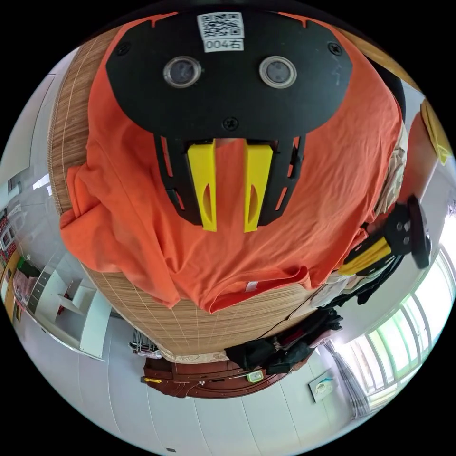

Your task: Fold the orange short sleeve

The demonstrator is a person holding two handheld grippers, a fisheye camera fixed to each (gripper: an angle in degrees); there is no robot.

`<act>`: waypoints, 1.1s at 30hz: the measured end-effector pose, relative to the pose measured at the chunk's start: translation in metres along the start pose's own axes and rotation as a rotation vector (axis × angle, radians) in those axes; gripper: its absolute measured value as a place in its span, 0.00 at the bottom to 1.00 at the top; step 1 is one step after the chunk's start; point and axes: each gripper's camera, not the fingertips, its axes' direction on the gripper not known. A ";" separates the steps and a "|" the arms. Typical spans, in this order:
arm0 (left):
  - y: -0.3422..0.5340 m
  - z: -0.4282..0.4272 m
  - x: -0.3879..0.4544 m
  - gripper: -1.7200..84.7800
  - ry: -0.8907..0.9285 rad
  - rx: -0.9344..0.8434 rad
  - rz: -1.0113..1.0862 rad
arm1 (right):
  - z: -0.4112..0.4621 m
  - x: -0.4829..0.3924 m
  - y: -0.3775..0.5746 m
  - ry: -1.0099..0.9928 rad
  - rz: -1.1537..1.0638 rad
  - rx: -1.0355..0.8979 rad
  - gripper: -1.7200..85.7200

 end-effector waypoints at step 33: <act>0.020 0.054 0.204 0.03 0.504 -0.080 0.579 | 0.075 0.025 0.055 -0.083 0.039 0.025 0.08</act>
